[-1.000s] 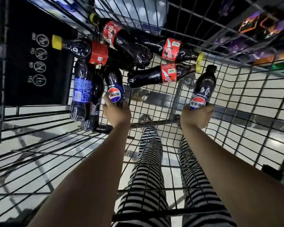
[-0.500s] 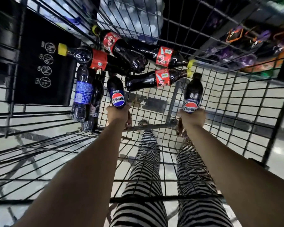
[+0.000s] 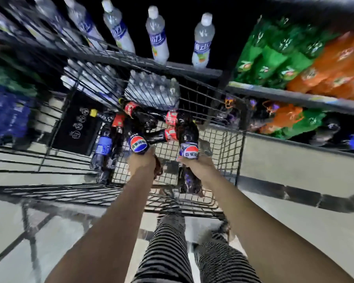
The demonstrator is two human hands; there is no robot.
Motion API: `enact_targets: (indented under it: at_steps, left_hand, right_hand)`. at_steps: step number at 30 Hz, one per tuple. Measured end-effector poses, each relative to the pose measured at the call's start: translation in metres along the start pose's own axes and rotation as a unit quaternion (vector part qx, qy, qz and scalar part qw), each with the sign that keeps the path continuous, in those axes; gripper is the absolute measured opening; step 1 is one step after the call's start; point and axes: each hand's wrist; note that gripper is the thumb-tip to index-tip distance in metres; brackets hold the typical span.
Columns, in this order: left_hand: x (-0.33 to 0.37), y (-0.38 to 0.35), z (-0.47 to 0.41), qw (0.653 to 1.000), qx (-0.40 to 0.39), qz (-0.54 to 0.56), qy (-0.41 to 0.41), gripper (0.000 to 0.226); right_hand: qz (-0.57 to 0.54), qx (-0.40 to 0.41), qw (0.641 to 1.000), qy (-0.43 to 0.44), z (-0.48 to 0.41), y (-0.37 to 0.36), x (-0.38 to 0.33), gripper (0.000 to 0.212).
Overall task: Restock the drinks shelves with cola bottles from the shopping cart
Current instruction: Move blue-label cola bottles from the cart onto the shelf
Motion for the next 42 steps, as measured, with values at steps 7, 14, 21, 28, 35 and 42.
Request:
enact_targets:
  at_steps: [7,14,21,28,35,42]
  left_hand:
    - [0.075,-0.016,0.12,0.983,-0.011,0.047,-0.177,0.05]
    - [0.127,-0.054,0.228,0.948,-0.046,0.114,-0.295,0.055]
    - [0.17,-0.102,0.309,0.911,-0.122,0.137,-0.369,0.047]
    - [0.22,-0.143,0.345,0.866,-0.196,0.135,-0.44,0.034]
    - [0.285,-0.206,0.345,0.851,-0.258,0.145,-0.434,0.041]
    - [0.344,-0.264,0.335,0.827,-0.285,0.15,-0.461,0.047]
  right_hand:
    - [-0.023,-0.001,0.99,0.143,0.084,0.099,-0.018,0.015]
    - [-0.058,0.058,0.973,0.214,0.135,0.207,-0.001,0.03]
    - [-0.124,0.108,0.952,0.259,0.174,0.302,0.02,0.02]
    - [-0.191,0.116,0.936,0.271,0.192,0.379,0.006,0.018]
    - [-0.205,0.14,0.924,0.291,0.186,0.441,-0.042,0.012]
    - [-0.217,0.192,0.911,0.294,0.163,0.495,-0.1,0.014]
Point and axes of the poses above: each hand's wrist, its own z-axis away from the middle knuckle, its own y-axis out of the back of the hand, x = y × z, and after that the axes turned 15 degrees about -y, right-handed
